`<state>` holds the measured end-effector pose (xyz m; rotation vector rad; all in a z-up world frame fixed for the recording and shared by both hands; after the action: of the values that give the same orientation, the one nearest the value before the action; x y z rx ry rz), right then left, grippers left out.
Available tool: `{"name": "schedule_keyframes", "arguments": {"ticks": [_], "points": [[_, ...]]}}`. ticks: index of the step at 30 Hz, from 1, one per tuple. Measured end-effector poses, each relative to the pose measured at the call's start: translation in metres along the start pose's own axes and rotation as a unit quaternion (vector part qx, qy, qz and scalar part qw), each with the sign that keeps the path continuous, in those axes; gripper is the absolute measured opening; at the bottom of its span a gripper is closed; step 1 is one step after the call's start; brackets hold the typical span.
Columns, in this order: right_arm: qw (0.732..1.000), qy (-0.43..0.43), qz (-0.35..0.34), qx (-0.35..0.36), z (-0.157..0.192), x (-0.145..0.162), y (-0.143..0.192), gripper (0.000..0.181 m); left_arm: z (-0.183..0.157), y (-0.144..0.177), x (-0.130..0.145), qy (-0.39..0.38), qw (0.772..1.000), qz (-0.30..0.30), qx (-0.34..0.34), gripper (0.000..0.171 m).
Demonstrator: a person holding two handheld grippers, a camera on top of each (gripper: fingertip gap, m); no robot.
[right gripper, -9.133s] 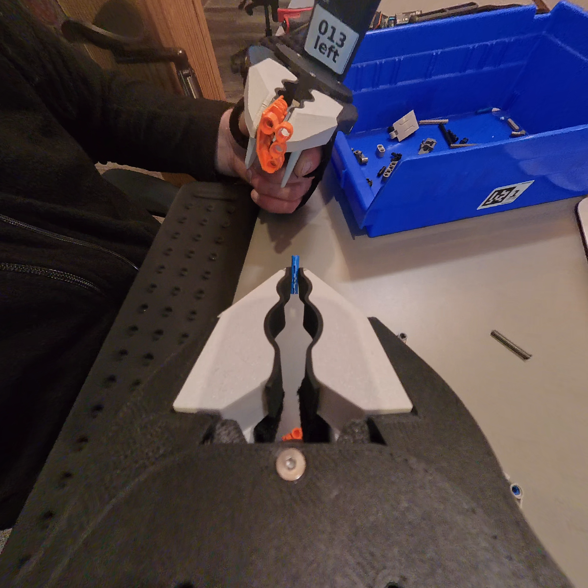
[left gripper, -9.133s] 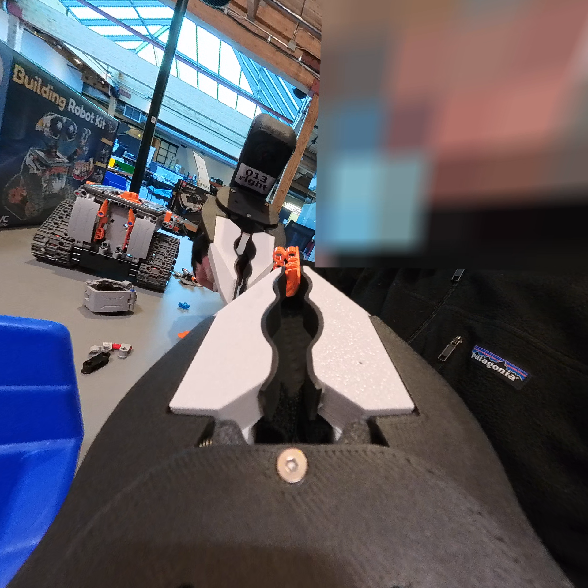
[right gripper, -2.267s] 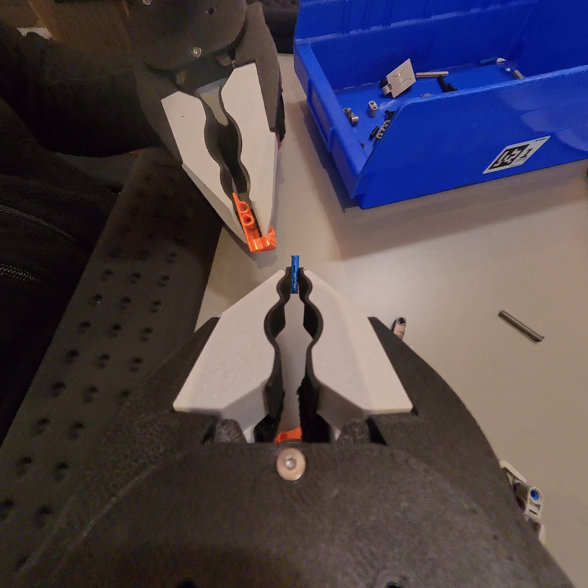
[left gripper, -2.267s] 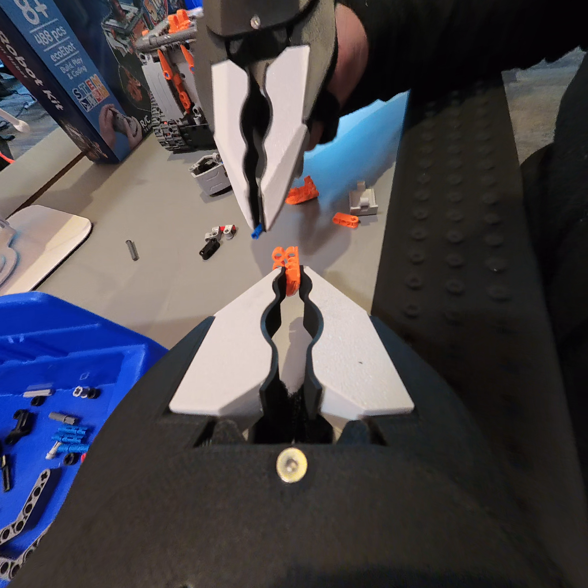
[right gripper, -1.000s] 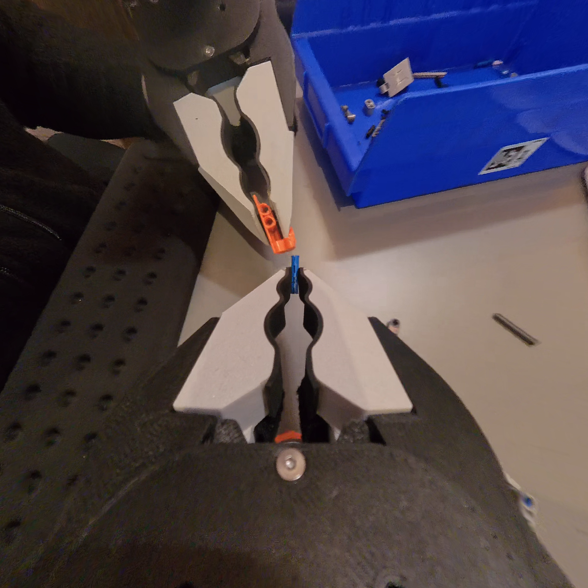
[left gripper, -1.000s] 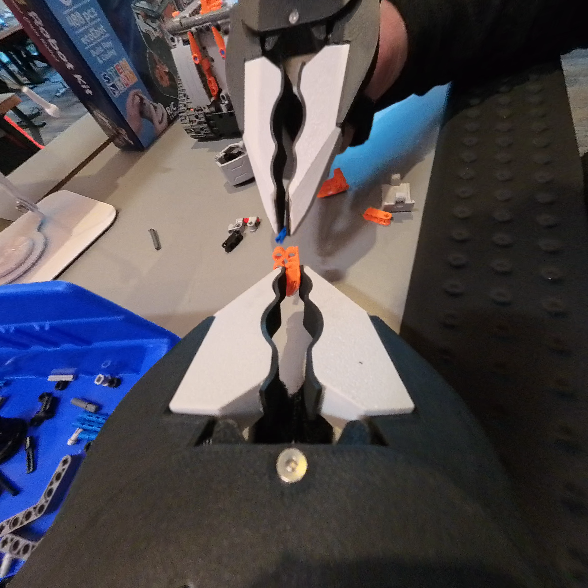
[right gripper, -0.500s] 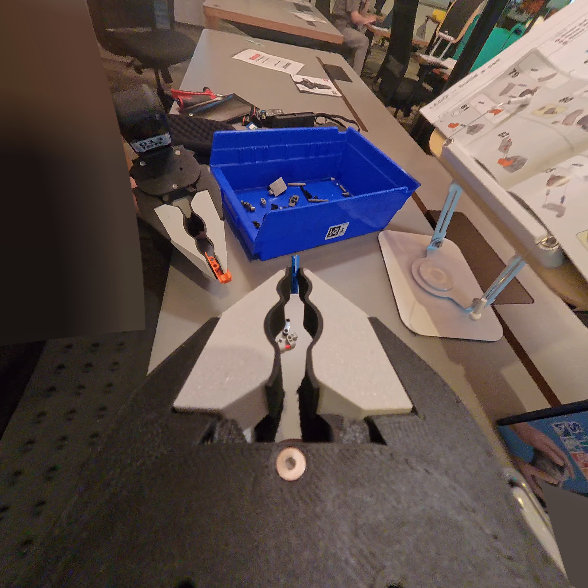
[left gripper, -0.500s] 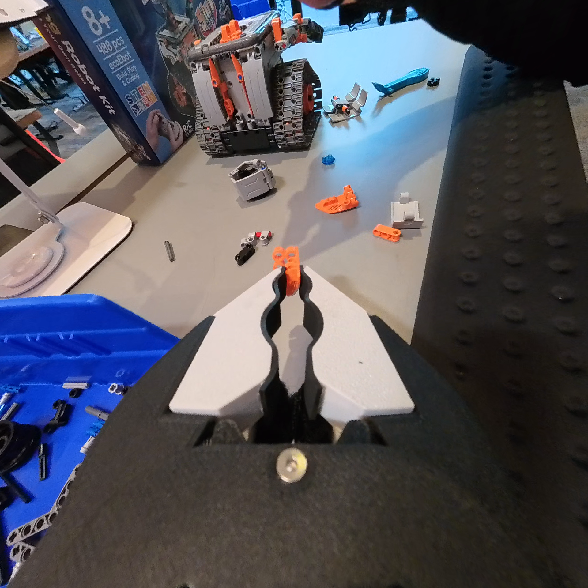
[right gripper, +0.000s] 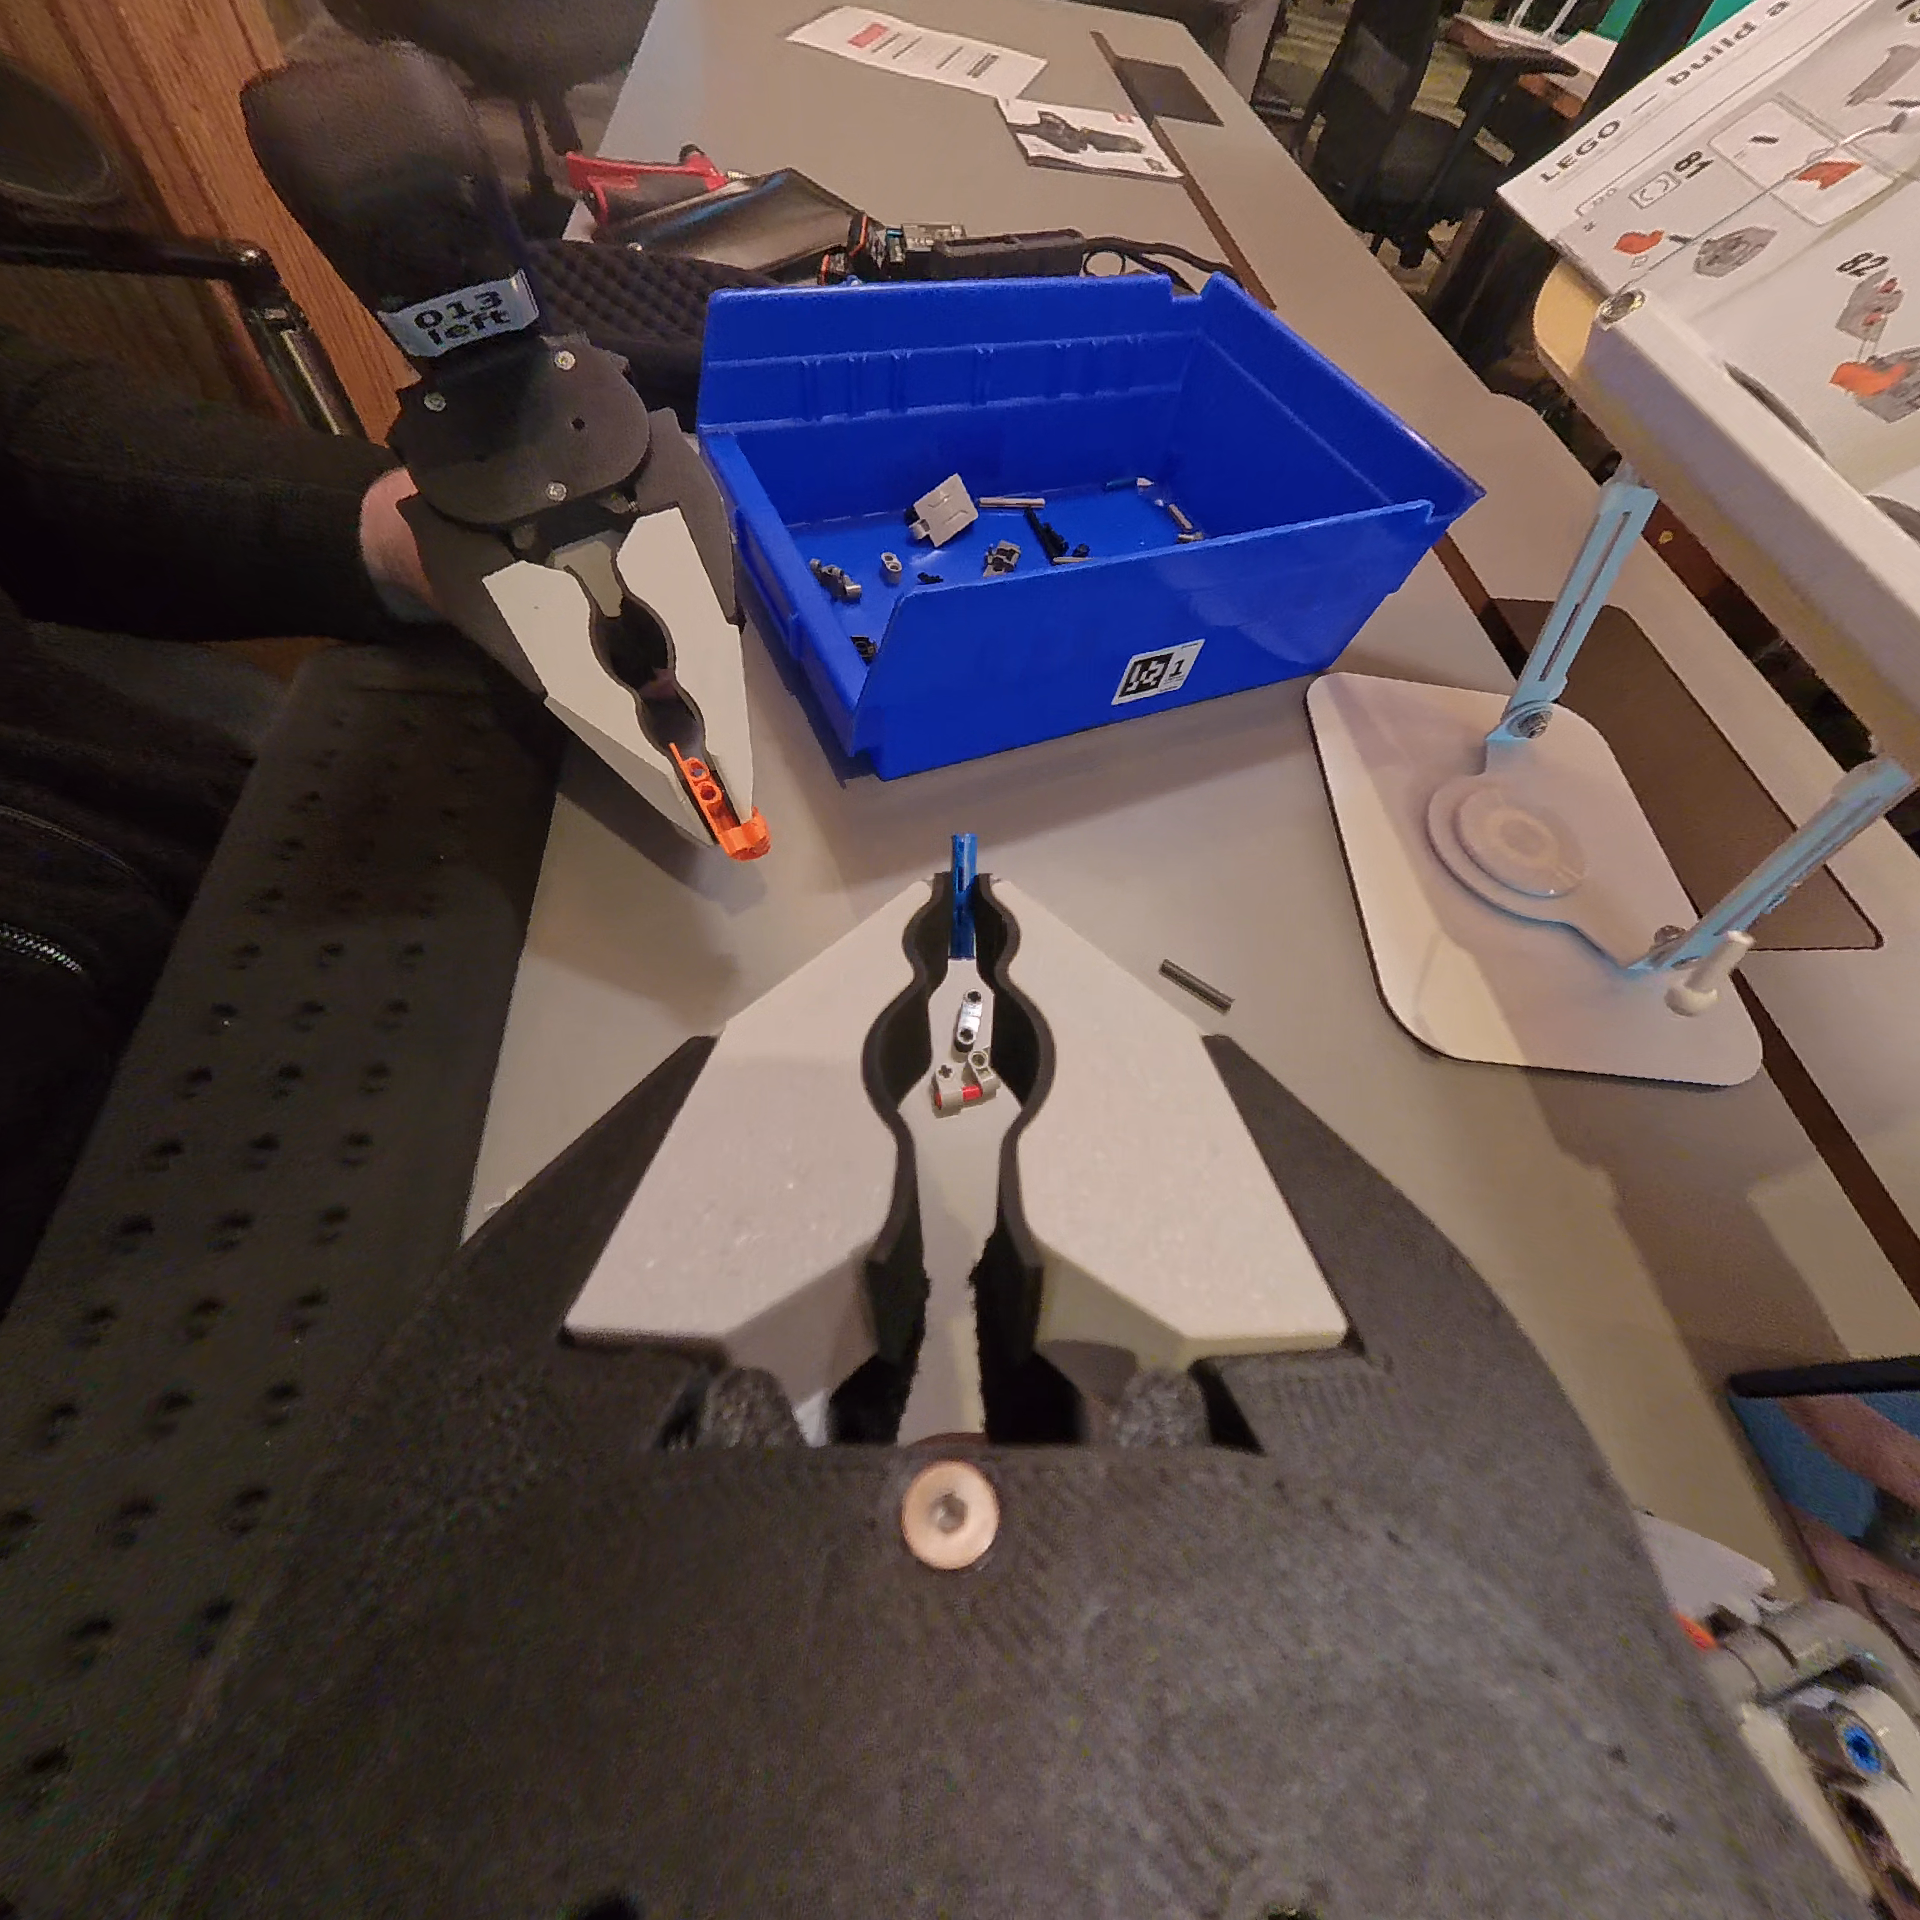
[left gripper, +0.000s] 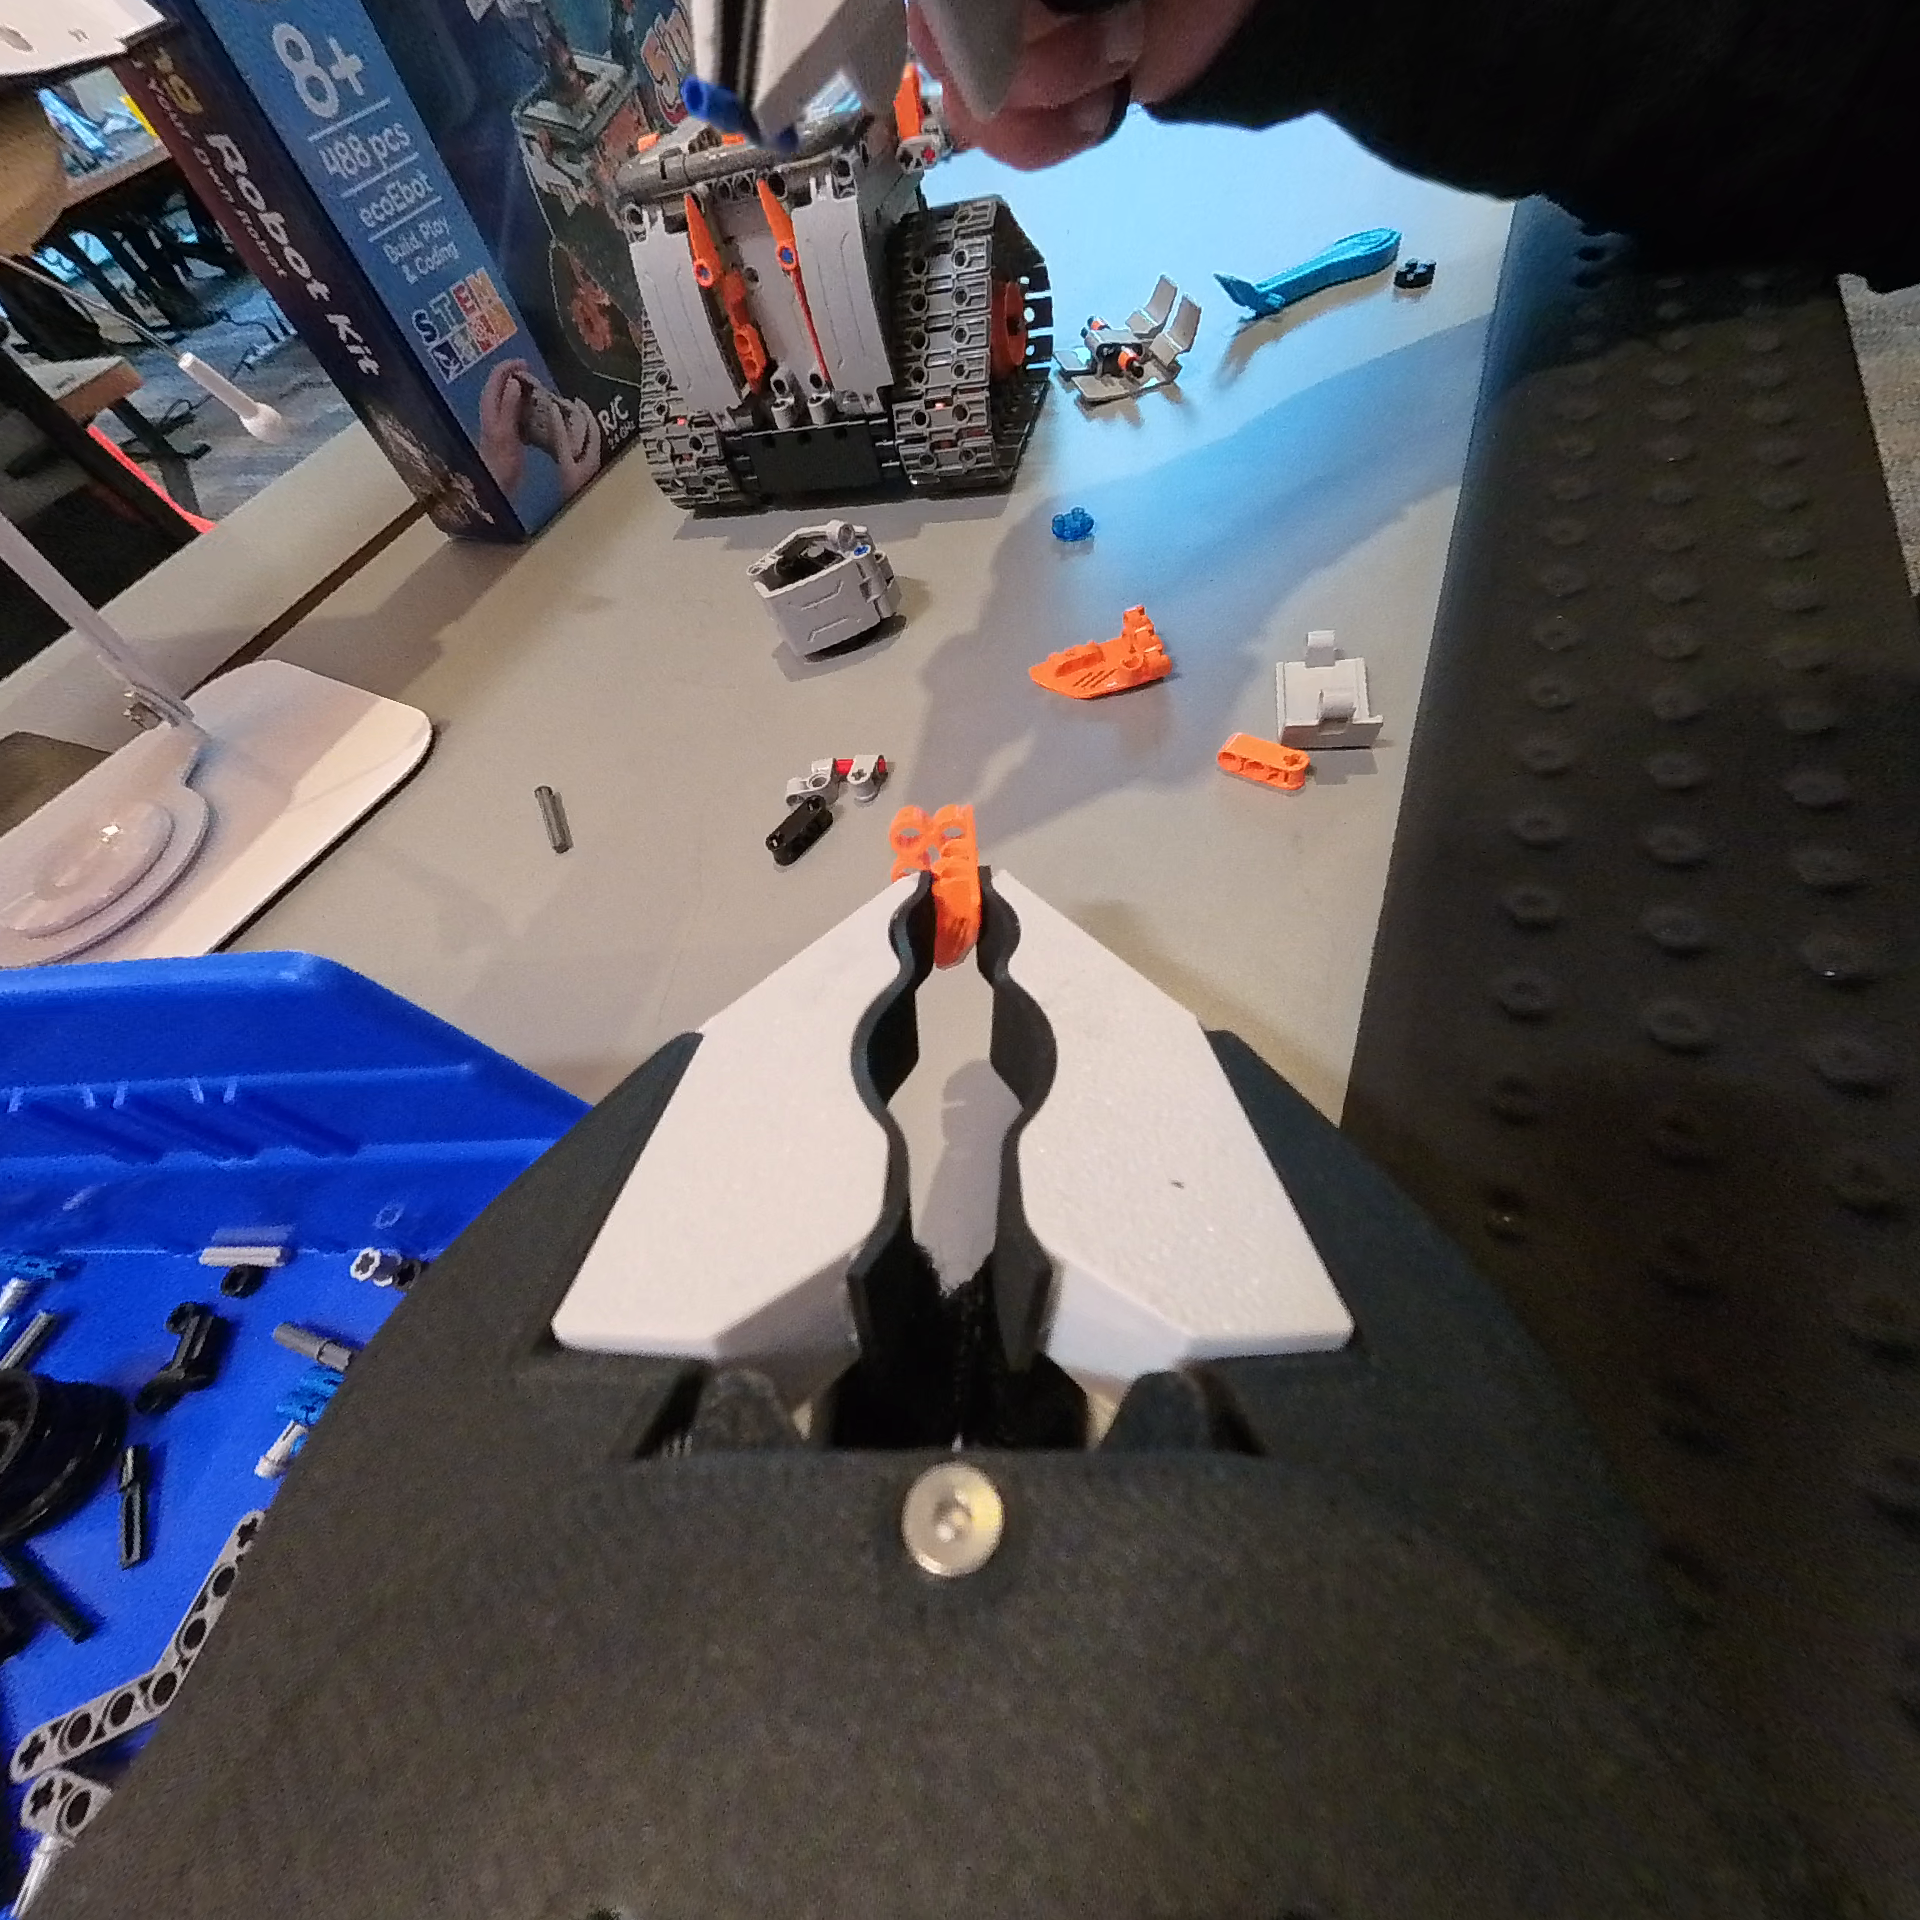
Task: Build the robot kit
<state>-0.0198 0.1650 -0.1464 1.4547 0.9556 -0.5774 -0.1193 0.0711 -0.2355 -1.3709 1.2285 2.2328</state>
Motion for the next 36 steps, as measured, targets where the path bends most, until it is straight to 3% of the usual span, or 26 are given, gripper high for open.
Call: {"name": "schedule_keyframes", "arguments": {"ticks": [29,32,36], "points": [[0.993,0.025,0.085,-0.079,0.043,0.036,-0.068,0.001,-0.003,0.0,0.001,-0.013,1.0,0.003,-0.012,0.004],[0.993,0.024,0.083,-0.077,0.042,0.036,-0.068,0.001,0.0,0.002,-0.002,-0.054,0.997,0.008,-0.06,0.004],[0.993,0.023,0.084,-0.076,0.041,0.037,-0.068,0.001,-0.001,-0.005,0.004,-0.155,0.976,0.075,-0.136,0.004]]}}
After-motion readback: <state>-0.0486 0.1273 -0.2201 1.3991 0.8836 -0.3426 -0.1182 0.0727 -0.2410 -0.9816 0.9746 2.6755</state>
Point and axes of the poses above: each gripper's, where its closed fingertips meet, y back along the fingers, x out of its underside, z = x × y across the jaws, the point moved 3 cm from there along y, back along the fingers, and after that the axes turned 9 degrees about z, right-handed, at the moved point
